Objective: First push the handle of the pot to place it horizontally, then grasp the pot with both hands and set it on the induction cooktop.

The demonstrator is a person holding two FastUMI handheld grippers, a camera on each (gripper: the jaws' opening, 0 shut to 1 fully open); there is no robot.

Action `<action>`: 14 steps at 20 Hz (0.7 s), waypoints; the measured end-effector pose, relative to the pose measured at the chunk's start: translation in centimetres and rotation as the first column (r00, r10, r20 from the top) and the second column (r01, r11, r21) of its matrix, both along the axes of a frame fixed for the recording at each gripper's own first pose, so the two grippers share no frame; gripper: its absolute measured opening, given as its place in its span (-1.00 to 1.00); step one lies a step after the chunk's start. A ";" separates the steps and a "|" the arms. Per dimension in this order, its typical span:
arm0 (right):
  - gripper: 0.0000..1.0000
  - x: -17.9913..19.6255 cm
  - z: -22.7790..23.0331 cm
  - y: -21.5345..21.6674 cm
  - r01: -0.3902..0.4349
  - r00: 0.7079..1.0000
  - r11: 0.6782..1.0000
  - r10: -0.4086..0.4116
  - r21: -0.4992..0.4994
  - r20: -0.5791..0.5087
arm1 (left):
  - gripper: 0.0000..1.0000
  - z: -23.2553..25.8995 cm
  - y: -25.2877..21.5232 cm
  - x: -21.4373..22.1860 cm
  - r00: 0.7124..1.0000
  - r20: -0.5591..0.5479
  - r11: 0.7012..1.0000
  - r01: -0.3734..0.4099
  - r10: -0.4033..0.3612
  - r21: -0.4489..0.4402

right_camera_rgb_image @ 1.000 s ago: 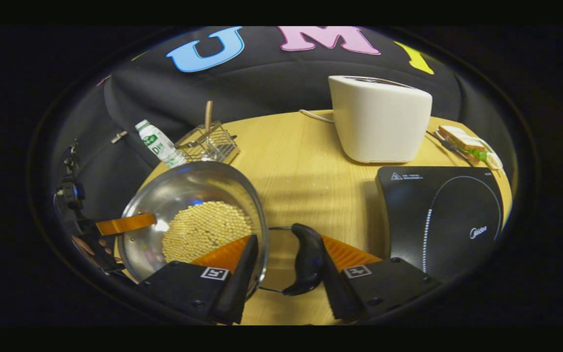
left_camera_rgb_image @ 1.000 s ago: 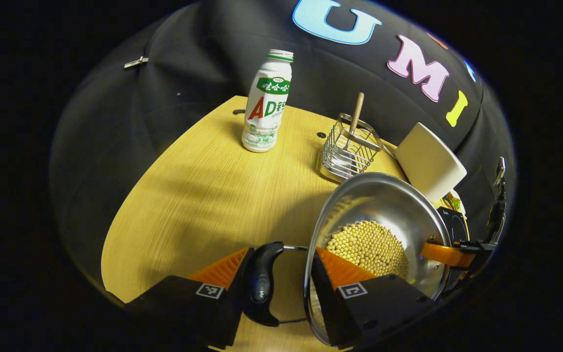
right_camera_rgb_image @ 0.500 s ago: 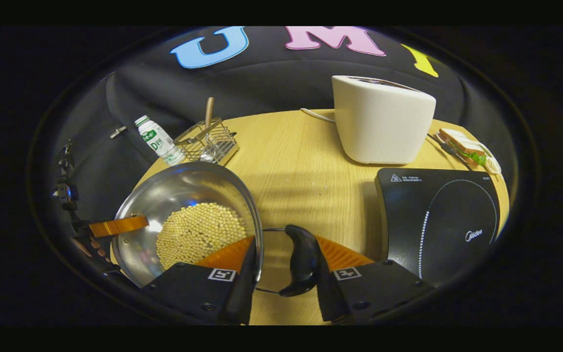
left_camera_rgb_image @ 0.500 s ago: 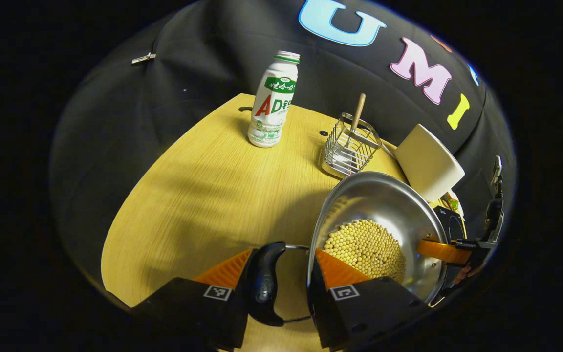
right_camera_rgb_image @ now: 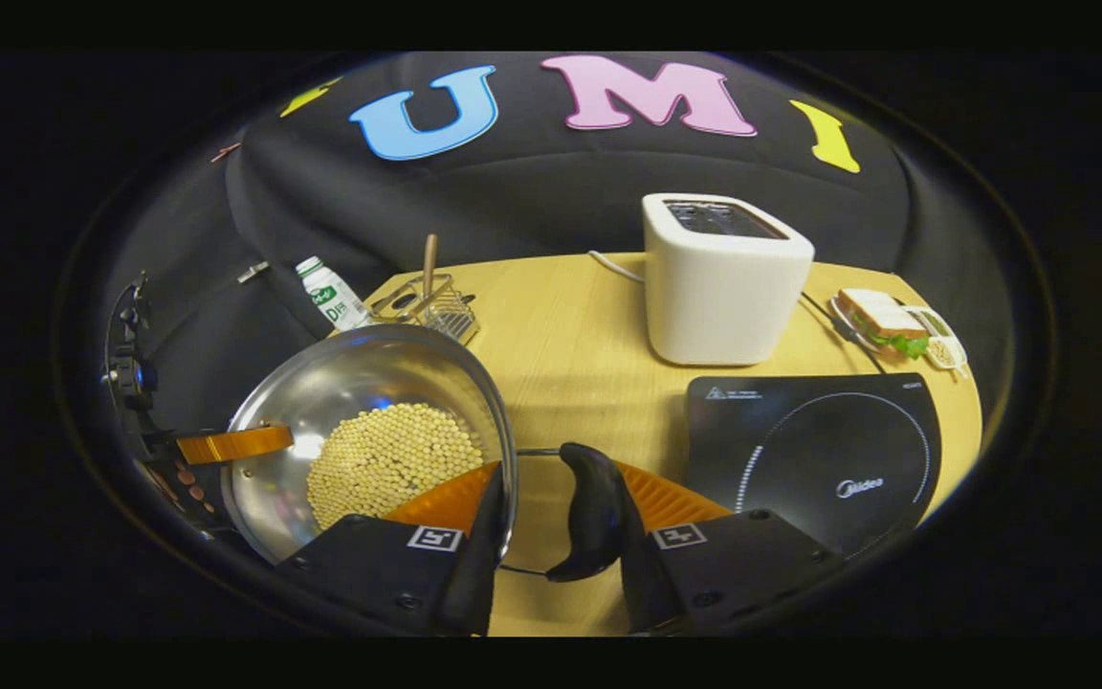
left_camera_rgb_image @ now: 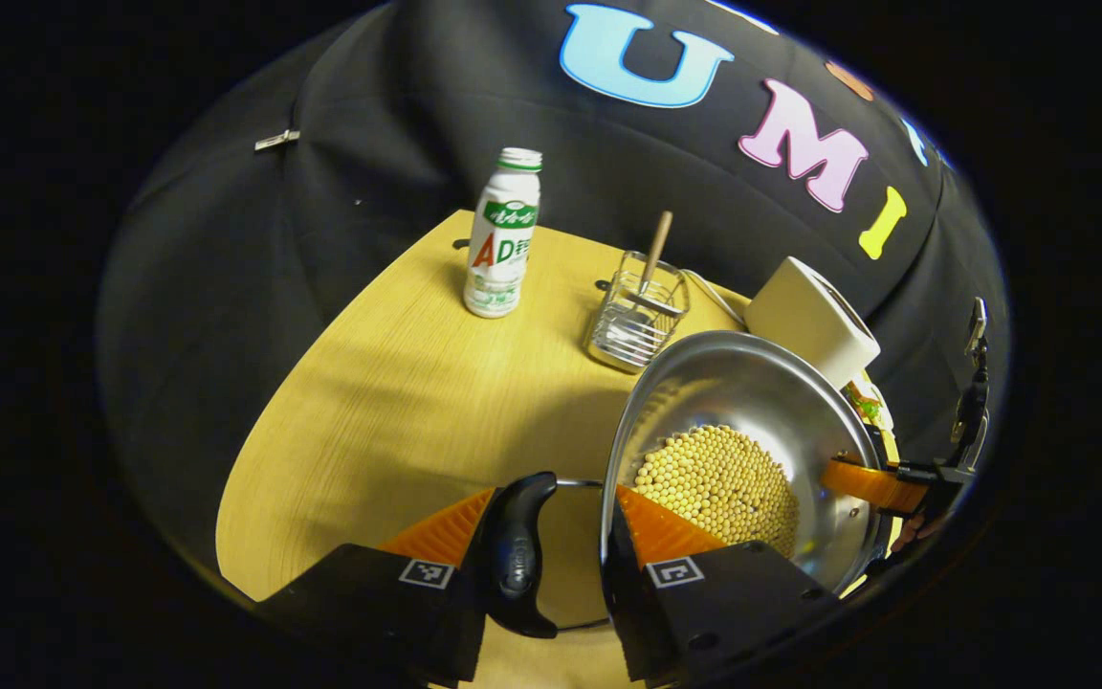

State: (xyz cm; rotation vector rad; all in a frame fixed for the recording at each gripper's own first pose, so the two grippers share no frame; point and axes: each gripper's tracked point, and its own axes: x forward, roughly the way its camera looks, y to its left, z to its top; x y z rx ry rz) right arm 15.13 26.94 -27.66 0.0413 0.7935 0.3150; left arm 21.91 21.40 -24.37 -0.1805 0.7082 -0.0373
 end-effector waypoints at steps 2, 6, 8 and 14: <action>0.05 -0.1 1.1 -1.8 0.014 1.000 1.000 -0.014 0.003 0.005 | 0.17 0.8 -1.7 -0.1 1.000 0.003 1.000 0.014 -0.014 0.002; 0.13 -0.3 2.7 -5.5 0.045 0.999 0.999 -0.045 0.007 0.016 | 0.17 2.0 -5.5 -0.4 0.999 0.008 0.999 0.045 -0.045 0.003; 0.14 -0.2 3.4 -7.8 0.065 0.998 0.998 -0.065 0.010 0.020 | 0.17 2.5 -7.8 -0.4 0.998 0.009 0.998 0.062 -0.062 0.006; 0.12 0.9 5.1 -14.6 0.133 0.990 0.991 -0.133 0.008 0.037 | 0.17 3.4 -14.9 1.1 0.992 0.019 0.992 0.126 -0.126 0.012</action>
